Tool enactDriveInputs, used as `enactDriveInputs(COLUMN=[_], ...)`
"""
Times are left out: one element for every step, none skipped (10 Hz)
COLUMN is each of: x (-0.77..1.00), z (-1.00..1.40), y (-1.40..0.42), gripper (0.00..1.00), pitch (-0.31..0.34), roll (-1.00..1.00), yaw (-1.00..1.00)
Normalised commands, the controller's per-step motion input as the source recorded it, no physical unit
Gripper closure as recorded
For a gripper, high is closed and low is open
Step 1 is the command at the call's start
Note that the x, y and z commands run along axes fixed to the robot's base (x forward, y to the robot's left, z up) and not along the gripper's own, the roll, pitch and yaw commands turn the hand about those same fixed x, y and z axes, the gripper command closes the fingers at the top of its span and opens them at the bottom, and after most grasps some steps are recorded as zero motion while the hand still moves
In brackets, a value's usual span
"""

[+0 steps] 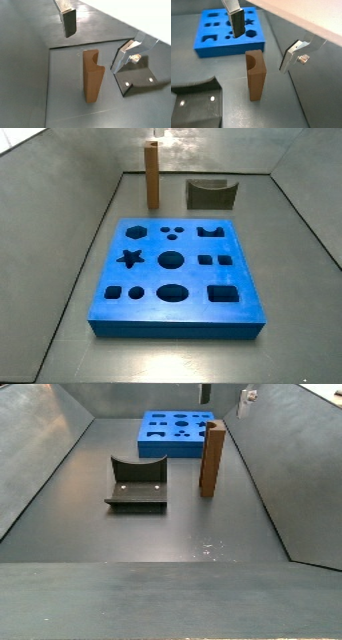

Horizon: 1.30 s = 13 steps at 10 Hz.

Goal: Pick up the arch object. Move up. Rotate the arch object. Move to above the board. Insert the arch object.
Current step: Rotate the arch object.

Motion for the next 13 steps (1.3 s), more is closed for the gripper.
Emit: enactDriveInputs(x=[0.04, 0.04, 0.04, 0.04, 0.04, 0.04, 0.04, 0.04, 0.04, 0.00, 0.01, 0.02, 0.02], z=[-0.04, -0.04, -0.04, -0.04, -0.04, -0.03, -0.03, -0.03, -0.03, -1.00, -1.00, -1.00, -0.98], y=[0.01, 0.01, 0.01, 0.01, 0.01, 0.01, 0.01, 0.01, 0.01, 0.00, 0.00, 0.00, 0.00], gripper=[0.00, 0.00, 0.00, 0.00, 0.00, 0.00, 0.00, 0.00, 0.00, 0.00, 0.00, 0.00, 0.00], pitch=[0.016, 0.018, 0.021, 0.025, 0.028, 0.036, 0.036, 0.034, 0.034, 0.033, 0.021, -0.017, -0.029], roll=[-0.04, -0.04, -0.05, -0.06, -0.07, -0.09, -0.09, -0.09, -0.09, -0.09, -0.09, -0.09, -0.09], yaw=[-1.00, -1.00, -1.00, -1.00, -1.00, -0.98, -0.74, -0.42, -0.31, -0.18, -0.12, -0.08, -0.07])
